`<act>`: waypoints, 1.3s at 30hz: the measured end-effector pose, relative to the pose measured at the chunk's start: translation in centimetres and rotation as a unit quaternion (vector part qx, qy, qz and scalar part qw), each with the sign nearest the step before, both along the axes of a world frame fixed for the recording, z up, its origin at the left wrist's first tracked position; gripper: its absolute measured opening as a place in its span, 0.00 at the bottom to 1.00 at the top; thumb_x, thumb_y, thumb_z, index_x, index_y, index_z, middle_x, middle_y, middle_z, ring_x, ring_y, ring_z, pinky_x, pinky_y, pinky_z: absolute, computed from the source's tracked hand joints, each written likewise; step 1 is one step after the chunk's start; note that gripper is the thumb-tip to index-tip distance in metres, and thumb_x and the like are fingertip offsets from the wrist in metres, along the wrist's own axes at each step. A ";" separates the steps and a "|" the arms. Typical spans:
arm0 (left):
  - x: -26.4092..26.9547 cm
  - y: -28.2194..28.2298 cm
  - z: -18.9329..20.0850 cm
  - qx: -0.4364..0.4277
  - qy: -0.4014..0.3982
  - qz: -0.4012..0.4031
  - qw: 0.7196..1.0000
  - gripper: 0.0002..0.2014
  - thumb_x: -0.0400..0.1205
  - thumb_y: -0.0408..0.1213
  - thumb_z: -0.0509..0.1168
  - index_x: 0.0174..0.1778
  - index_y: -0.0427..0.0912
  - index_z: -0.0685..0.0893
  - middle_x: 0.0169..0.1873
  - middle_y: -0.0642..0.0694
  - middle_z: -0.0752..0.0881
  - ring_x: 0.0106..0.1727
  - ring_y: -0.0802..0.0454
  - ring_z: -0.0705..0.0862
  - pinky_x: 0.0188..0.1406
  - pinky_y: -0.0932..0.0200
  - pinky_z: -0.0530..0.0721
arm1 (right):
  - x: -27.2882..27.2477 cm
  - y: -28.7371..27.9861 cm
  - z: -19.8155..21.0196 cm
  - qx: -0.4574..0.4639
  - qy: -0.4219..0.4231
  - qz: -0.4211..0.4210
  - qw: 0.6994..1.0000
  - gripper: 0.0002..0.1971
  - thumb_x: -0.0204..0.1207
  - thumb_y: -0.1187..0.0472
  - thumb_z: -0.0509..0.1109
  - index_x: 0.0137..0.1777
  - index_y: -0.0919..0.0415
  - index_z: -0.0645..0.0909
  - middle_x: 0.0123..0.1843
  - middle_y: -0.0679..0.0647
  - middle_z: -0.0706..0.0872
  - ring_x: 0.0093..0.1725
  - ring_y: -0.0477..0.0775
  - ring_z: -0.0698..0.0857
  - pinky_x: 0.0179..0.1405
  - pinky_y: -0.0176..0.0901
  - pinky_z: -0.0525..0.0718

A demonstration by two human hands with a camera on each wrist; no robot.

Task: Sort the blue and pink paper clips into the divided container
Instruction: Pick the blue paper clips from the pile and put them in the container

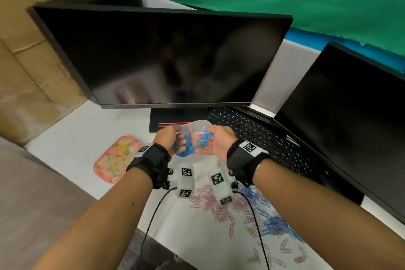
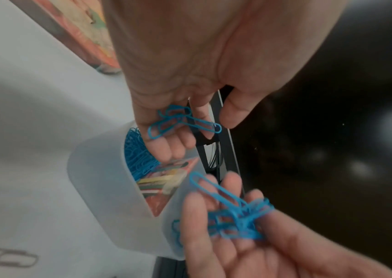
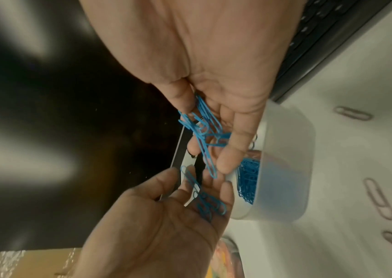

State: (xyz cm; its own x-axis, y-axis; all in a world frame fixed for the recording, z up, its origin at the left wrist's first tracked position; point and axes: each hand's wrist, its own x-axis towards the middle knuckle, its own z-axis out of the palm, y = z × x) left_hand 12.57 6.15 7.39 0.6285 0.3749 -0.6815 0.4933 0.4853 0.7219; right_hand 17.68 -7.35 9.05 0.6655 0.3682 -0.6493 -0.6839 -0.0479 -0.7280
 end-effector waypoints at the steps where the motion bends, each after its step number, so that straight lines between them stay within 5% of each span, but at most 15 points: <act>1: 0.1 0.2 0.0 -0.001 0.000 0.002 1.000 0.07 0.83 0.36 0.60 0.40 0.43 0.79 0.32 0.45 0.77 0.32 0.50 0.77 0.34 0.57 0.77 | 0.2 0.8 0.3 -0.006 -0.008 0.000 1.000 0.09 0.82 0.66 0.58 0.41 0.62 0.76 0.41 0.67 0.85 0.38 0.63 0.84 0.45 0.60 0.85; 5: 0.4 0.5 0.0 0.006 -0.010 0.006 1.000 0.07 0.82 0.37 0.59 0.40 0.44 0.79 0.38 0.45 0.79 0.39 0.50 0.77 0.42 0.55 0.75 | 0.7 3.2 0.4 -0.035 -0.039 0.026 0.998 0.08 0.81 0.66 0.59 0.42 0.60 0.77 0.51 0.69 0.85 0.41 0.60 0.85 0.43 0.56 0.86; 7: 0.5 0.8 -0.1 0.016 -0.009 -0.006 1.000 0.06 0.83 0.38 0.59 0.46 0.45 0.80 0.52 0.42 0.80 0.55 0.45 0.79 0.52 0.51 0.76 | 1.1 4.0 -0.3 -0.066 -0.051 0.048 0.995 0.07 0.81 0.66 0.60 0.44 0.58 0.78 0.58 0.68 0.85 0.48 0.62 0.86 0.44 0.56 0.87; 10: 0.7 1.2 -0.3 0.040 -0.014 -0.027 0.999 0.10 0.85 0.40 0.58 0.59 0.45 0.80 0.64 0.43 0.75 0.66 0.42 0.74 0.62 0.48 0.73 | 1.6 4.7 -0.9 -0.103 -0.048 0.081 0.990 0.09 0.81 0.68 0.59 0.55 0.60 0.79 0.54 0.63 0.85 0.62 0.64 0.83 0.52 0.59 0.87; 15: 0.8 1.7 -0.8 0.094 -0.012 -0.086 0.992 0.18 0.85 0.42 0.58 0.69 0.42 0.78 0.70 0.40 0.75 0.72 0.40 0.74 0.65 0.48 0.76 | 1.6 4.8 -0.9 -0.143 -0.076 0.129 0.978 0.14 0.82 0.64 0.58 0.64 0.60 0.79 0.55 0.60 0.83 0.61 0.60 0.82 0.60 0.56 0.85; 18: 0.9 1.5 -0.8 0.166 -0.016 -0.152 0.974 0.11 0.83 0.35 0.58 0.57 0.43 0.82 0.63 0.38 0.82 0.65 0.40 0.80 0.66 0.45 0.80 | 1.5 3.7 -0.7 -0.137 -0.106 0.169 0.970 0.12 0.81 0.64 0.59 0.60 0.57 0.81 0.47 0.57 0.83 0.52 0.57 0.83 0.55 0.55 0.86; 23: 0.8 -1.4 -0.9 0.249 -0.085 -0.238 0.935 0.07 0.81 0.31 0.62 0.41 0.44 0.83 0.39 0.43 0.86 0.36 0.46 0.85 0.46 0.52 0.85 | 1.6 -3.4 -1.4 -0.196 -0.184 0.221 0.937 0.10 0.81 0.65 0.60 0.50 0.51 0.81 0.49 0.57 0.86 0.42 0.51 0.86 0.39 0.42 0.83; 27: 0.5 -5.2 -2.3 0.345 -0.114 -0.355 0.862 0.09 0.78 0.31 0.63 0.37 0.49 0.84 0.36 0.51 0.86 0.37 0.54 0.82 0.42 0.68 0.80 | 1.2 -12.3 -2.8 -0.302 -0.192 0.186 0.915 0.10 0.81 0.64 0.61 0.53 0.53 0.82 0.50 0.54 0.88 0.45 0.52 0.87 0.39 0.43 0.83; 31: -0.3 -9.7 -3.7 0.377 -0.130 -0.458 0.795 0.10 0.75 0.31 0.61 0.37 0.50 0.84 0.37 0.51 0.89 0.38 0.54 0.84 0.40 0.68 0.78 | -1.0 -20.1 -3.9 -0.362 -0.194 0.142 0.901 0.11 0.78 0.68 0.63 0.44 0.52 0.82 0.45 0.53 0.88 0.41 0.52 0.86 0.37 0.38 0.81; 35: -1.6 -13.9 -5.2 0.387 -0.138 -0.563 0.717 0.09 0.75 0.32 0.62 0.40 0.49 0.86 0.38 0.54 0.88 0.39 0.56 0.84 0.36 0.71 0.79 | -4.2 -26.5 -6.3 -0.423 -0.208 0.104 0.876 0.16 0.73 0.71 0.63 0.35 0.49 0.84 0.39 0.46 0.88 0.44 0.52 0.86 0.51 0.49 0.86; 39: -3.1 -18.1 -6.7 0.417 -0.142 -0.620 0.649 0.09 0.76 0.36 0.61 0.42 0.50 0.86 0.43 0.54 0.89 0.45 0.54 0.86 0.47 0.62 0.84 | -7.6 -29.5 -7.1 -0.477 -0.204 0.107 0.848 0.14 0.75 0.68 0.62 0.39 0.49 0.85 0.43 0.45 0.86 0.43 0.48 0.84 0.41 0.32 0.78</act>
